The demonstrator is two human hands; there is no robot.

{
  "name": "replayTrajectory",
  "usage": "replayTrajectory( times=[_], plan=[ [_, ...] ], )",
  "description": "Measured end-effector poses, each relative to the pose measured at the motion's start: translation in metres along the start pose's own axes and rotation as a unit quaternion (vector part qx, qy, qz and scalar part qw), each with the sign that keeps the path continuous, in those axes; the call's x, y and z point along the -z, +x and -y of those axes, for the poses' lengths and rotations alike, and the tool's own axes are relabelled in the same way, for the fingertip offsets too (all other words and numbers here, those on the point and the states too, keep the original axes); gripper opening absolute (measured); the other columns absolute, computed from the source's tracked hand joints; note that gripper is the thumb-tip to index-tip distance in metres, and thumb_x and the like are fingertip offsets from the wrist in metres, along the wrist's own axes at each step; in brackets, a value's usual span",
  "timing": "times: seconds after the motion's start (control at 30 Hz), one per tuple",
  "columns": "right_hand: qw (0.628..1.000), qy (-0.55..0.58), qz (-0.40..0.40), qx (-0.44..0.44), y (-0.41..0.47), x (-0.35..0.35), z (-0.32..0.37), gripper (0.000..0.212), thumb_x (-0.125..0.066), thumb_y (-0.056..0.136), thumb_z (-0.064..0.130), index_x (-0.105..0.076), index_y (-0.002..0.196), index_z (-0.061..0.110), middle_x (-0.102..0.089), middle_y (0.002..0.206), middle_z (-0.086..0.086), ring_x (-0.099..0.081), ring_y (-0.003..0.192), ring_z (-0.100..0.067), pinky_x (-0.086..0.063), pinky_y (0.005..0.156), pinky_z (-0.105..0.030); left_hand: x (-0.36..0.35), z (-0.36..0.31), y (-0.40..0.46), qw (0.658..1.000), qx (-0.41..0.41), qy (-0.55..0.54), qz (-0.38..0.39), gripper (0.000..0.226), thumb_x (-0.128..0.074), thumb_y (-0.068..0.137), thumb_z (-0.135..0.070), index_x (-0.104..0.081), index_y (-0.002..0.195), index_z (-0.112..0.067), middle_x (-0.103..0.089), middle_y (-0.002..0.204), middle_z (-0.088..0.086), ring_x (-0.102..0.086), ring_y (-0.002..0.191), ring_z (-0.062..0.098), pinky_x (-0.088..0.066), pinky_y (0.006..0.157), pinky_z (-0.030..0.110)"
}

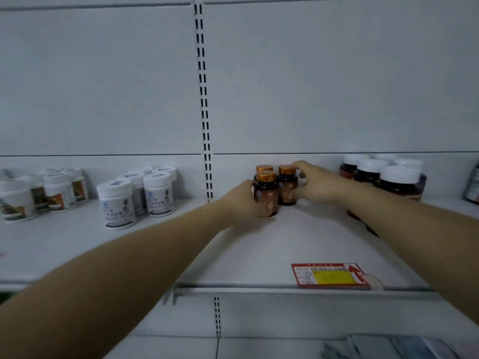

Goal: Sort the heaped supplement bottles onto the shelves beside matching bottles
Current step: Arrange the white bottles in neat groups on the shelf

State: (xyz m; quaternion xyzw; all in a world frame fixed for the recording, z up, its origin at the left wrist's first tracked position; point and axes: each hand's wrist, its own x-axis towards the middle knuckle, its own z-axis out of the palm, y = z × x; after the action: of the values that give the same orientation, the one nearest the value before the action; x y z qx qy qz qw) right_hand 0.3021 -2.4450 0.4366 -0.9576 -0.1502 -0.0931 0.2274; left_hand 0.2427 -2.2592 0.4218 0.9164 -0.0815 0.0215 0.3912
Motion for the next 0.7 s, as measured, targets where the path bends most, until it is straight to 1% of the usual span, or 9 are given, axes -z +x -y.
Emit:
replayTrajectory(
  times=[0.03, 0.07, 0.13, 0.27, 0.37, 0.47, 0.57, 0.63, 0.7],
  plan=[
    [1.000, 0.012, -0.007, 0.006, 0.002, -0.002, -0.003, 0.058, -0.069, 0.085, 0.029, -0.040, 0.135, 0.025, -0.051, 0.125, -0.005, -0.051, 0.102, -0.019, -0.041, 0.084, -0.029, -0.005, -0.002, 0.001, 1.000, -0.004, 0.003, -0.012, 0.050, -0.068, 0.084, -0.020, -0.043, 0.127, -0.016, -0.055, 0.124, 0.007, -0.054, 0.099, 0.019, -0.046, 0.085, 0.031],
    [1.000, 0.018, -0.018, 0.010, 0.005, -0.004, -0.005, 0.056, -0.069, 0.084, 0.030, -0.040, 0.131, 0.024, -0.052, 0.120, -0.005, -0.051, 0.098, -0.019, -0.040, 0.080, -0.029, -0.008, -0.003, 0.003, 1.000, -0.005, 0.008, -0.024, 0.049, -0.068, 0.084, -0.022, -0.043, 0.126, -0.017, -0.056, 0.121, 0.006, -0.053, 0.097, 0.017, -0.045, 0.083, 0.030],
    [0.999, 0.017, -0.043, 0.020, 0.010, -0.010, -0.008, 0.055, -0.069, 0.083, 0.033, -0.039, 0.128, 0.024, -0.052, 0.116, -0.005, -0.052, 0.094, -0.021, -0.039, 0.075, -0.030, -0.013, -0.004, 0.006, 0.999, 0.004, 0.026, -0.043, 0.063, -0.068, 0.084, -0.030, -0.035, 0.136, -0.016, -0.054, 0.126, 0.003, -0.048, 0.096, 0.013, -0.037, 0.080, 0.026],
    [0.997, 0.014, -0.066, 0.027, 0.017, -0.022, -0.009, 0.055, -0.064, 0.088, 0.034, -0.036, 0.135, 0.026, -0.043, 0.122, -0.008, -0.052, 0.104, -0.028, -0.041, 0.080, -0.032, -0.019, -0.002, 0.014, 0.997, 0.017, 0.050, -0.063, 0.060, -0.069, 0.083, -0.036, -0.040, 0.132, -0.015, -0.057, 0.123, 0.003, -0.049, 0.094, 0.014, -0.035, 0.077, 0.024],
    [0.996, 0.011, -0.083, 0.026, 0.022, -0.023, -0.011, 0.042, -0.061, 0.090, 0.026, -0.040, 0.126, 0.025, -0.046, 0.115, -0.008, -0.053, 0.100, -0.029, -0.039, 0.076, -0.031, -0.019, 0.000, 0.018, 0.996, 0.027, 0.041, -0.073, 0.056, -0.071, 0.082, -0.035, -0.043, 0.126, -0.014, -0.058, 0.114, 0.004, -0.050, 0.091, 0.016, -0.036, 0.075, 0.025],
    [0.997, 0.032, -0.066, 0.032, 0.028, -0.022, -0.015, 0.039, -0.058, 0.087, 0.015, -0.041, 0.120, 0.026, -0.052, 0.112, -0.009, -0.054, 0.095, -0.027, -0.042, 0.072, -0.033, -0.020, 0.002, 0.019, 0.997, 0.030, 0.016, -0.070, 0.056, -0.074, 0.079, -0.031, -0.045, 0.124, -0.016, -0.055, 0.107, -0.001, -0.053, 0.095, 0.016, -0.038, 0.079, 0.025],
    [0.997, 0.037, -0.061, 0.034, 0.030, -0.021, -0.016, 0.043, -0.056, 0.087, 0.011, -0.040, 0.124, 0.025, -0.054, 0.117, -0.010, -0.054, 0.099, -0.026, -0.044, 0.076, -0.034, -0.021, 0.003, 0.021, 0.997, 0.022, 0.014, -0.071, 0.055, -0.075, 0.077, -0.024, -0.047, 0.124, -0.014, -0.058, 0.114, 0.003, -0.056, 0.104, 0.021, -0.042, 0.085, 0.027],
    [0.997, 0.033, -0.064, 0.036, 0.030, -0.022, -0.017, 0.049, -0.057, 0.088, 0.012, -0.038, 0.132, 0.023, -0.051, 0.125, -0.008, -0.053, 0.107, -0.027, -0.043, 0.082, -0.033, -0.021, 0.004, 0.022, 0.997, 0.024, 0.021, -0.077, 0.055, -0.075, 0.077, -0.025, -0.047, 0.123, -0.012, -0.058, 0.118, 0.004, -0.056, 0.104, 0.021, -0.042, 0.086, 0.028],
    [0.997, 0.025, -0.067, 0.043, 0.030, -0.023, -0.019, 0.048, -0.057, 0.089, 0.014, -0.038, 0.133, 0.022, -0.050, 0.126, -0.009, -0.052, 0.108, -0.027, -0.043, 0.083, -0.032, -0.021, 0.007, 0.024, 0.996, 0.032, 0.016, -0.081, 0.057, -0.077, 0.075, -0.028, -0.046, 0.121, -0.013, -0.058, 0.118, 0.004, -0.055, 0.101, 0.019, -0.041, 0.084, 0.028]
  ],
)
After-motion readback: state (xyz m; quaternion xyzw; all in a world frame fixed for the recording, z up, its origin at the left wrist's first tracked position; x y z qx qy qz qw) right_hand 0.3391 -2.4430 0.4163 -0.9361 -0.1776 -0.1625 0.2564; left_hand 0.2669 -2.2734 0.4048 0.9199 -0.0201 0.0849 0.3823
